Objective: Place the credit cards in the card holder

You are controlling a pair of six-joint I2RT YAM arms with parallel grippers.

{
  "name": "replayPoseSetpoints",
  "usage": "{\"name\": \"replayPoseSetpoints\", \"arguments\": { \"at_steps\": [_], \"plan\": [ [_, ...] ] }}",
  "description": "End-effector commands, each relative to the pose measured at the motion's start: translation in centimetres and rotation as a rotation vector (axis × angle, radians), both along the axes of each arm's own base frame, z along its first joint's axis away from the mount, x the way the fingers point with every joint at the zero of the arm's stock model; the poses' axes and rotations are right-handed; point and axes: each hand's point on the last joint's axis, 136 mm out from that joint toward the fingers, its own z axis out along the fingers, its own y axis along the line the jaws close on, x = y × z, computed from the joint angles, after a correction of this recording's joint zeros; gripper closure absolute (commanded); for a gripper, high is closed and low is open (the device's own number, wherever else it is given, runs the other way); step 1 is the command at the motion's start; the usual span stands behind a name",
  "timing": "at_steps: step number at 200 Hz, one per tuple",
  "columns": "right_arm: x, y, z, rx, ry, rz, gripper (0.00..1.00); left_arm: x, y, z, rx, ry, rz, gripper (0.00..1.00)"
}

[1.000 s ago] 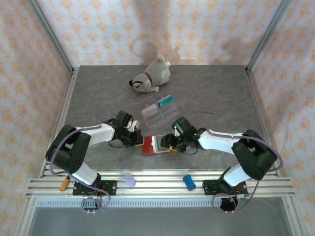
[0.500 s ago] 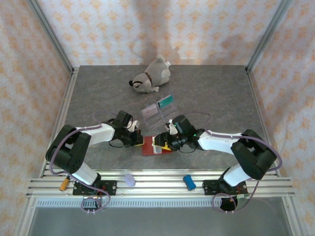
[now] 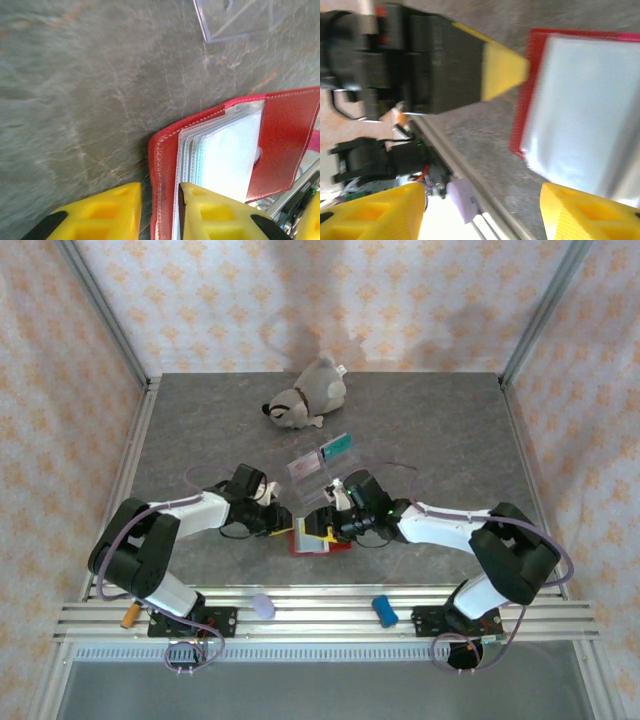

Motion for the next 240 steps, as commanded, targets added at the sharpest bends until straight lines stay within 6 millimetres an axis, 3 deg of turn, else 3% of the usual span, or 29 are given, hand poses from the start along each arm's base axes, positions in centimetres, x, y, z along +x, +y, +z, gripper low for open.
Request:
{"name": "replayPoseSetpoints", "arguments": {
  "at_steps": [1, 13, 29, 62, 104, 139, 178, 211, 240],
  "plan": [
    [1.6, -3.2, -0.5, -0.235, -0.121, -0.056, 0.38, 0.1, 1.0, 0.4, 0.022, -0.014, 0.047, 0.73],
    [2.1, -4.8, -1.3, -0.324, -0.145, -0.070, 0.38, 0.1, 1.0, 0.6, 0.025, -0.020, 0.048, 0.73],
    [3.1, -5.6, -1.0, -0.355, -0.176, -0.096, 0.38, 0.2, 1.0, 1.1, 0.024, -0.024, 0.042, 0.73],
    [6.5, -6.1, 2.4, -0.387, -0.279, -0.140, 0.38, 0.8, 1.0, 3.0, 0.017, -0.077, 0.056, 0.69],
    [12.8, -8.1, 6.6, -0.507, -0.408, -0.175, 0.39, 2.1, 1.5, 6.1, 0.040, -0.164, 0.083, 0.58],
    [17.5, -8.5, 8.5, -0.534, -0.444, -0.201, 0.39, 2.8, 1.8, 7.2, 0.065, -0.198, 0.085, 0.54],
    [21.3, -7.8, 8.6, -0.492, -0.351, -0.338, 0.42, 3.6, 2.3, 7.7, 0.101, -0.234, 0.080, 0.47],
    [23.3, -6.2, 6.4, -0.367, -0.145, -0.573, 0.43, 5.9, 3.0, 9.6, 0.108, -0.304, 0.132, 0.41],
    [24.5, -6.2, 5.4, -0.342, -0.072, -0.696, 0.41, 7.6, 3.1, 10.9, 0.108, -0.326, 0.159, 0.40]
  ]
}}
